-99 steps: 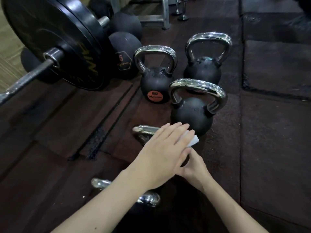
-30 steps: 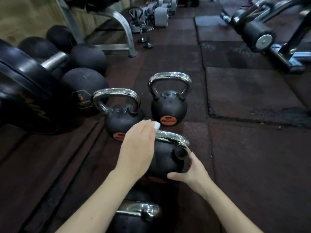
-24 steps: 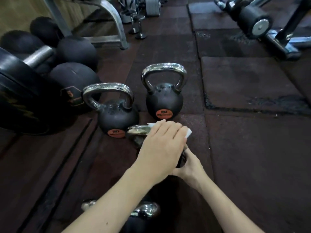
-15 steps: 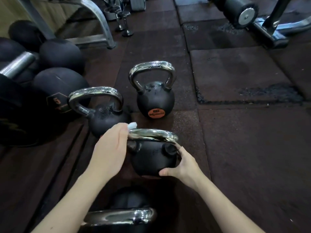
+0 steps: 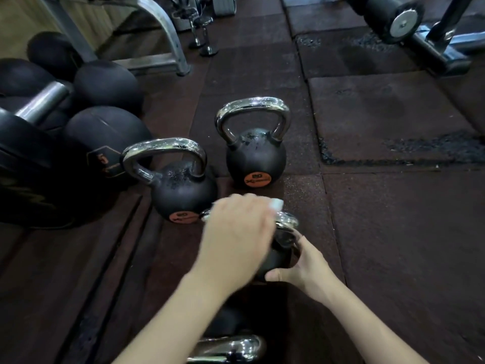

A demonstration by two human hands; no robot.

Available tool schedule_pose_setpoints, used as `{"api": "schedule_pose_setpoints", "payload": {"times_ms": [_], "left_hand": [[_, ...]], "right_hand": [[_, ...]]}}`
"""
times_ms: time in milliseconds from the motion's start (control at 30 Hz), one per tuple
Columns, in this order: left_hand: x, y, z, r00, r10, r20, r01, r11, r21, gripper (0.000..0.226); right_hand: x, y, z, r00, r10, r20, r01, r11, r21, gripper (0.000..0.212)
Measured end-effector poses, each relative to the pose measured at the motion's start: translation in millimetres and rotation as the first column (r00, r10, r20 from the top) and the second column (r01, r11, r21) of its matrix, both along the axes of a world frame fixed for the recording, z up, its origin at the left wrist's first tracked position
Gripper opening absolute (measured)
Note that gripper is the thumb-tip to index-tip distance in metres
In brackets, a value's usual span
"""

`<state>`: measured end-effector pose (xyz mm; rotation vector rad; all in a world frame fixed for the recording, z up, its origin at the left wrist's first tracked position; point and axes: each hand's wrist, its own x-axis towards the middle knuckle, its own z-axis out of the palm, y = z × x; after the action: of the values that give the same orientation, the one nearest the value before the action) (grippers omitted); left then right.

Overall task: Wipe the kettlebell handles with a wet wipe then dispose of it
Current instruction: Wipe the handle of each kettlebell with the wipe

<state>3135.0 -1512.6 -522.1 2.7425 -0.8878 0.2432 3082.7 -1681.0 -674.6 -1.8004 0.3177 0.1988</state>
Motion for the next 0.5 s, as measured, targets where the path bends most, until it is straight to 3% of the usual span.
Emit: {"api": "schedule_pose_setpoints", "payload": {"times_ms": [67,133,200,267,367,500], "left_hand": [[18.3,33.5,1.0,0.948,0.230,-0.220,-0.275,0.940,-0.202,0.037],[24.5,56.1,-5.7,0.837,0.222,-0.500,-0.437,0.820,-0.369,0.042],[22.8,56.5,-10.2,0.809,0.182,-0.559,-0.471,0.770,-0.430,0.043],[21.6,50.3,-13.9,0.873,0.213,-0.438,-0.401,0.825,-0.398,0.046],[10.8,20.3,-9.9,0.973,0.219,-0.065,-0.226,0.965,-0.129,0.036],[-6.5,-19.0,-8.2,0.997,0.016,0.073,-0.013,0.999,-0.037,0.026]], "right_hand": [[-1.4,0.7,5.6,1.000,0.011,-0.013,-0.011,1.000,0.006,0.106],[-1.5,0.1,11.1,1.000,0.021,-0.020,-0.021,1.000,-0.001,0.102],[-2.6,0.2,17.7,0.999,0.022,-0.024,-0.023,0.999,-0.028,0.101],[-2.1,0.3,18.7,0.999,0.027,-0.041,-0.028,0.999,-0.031,0.101],[-0.6,-0.8,19.1,0.999,0.024,-0.037,-0.026,0.999,-0.047,0.101],[0.3,2.4,22.0,1.000,0.022,-0.020,-0.024,0.996,-0.083,0.092]]}}
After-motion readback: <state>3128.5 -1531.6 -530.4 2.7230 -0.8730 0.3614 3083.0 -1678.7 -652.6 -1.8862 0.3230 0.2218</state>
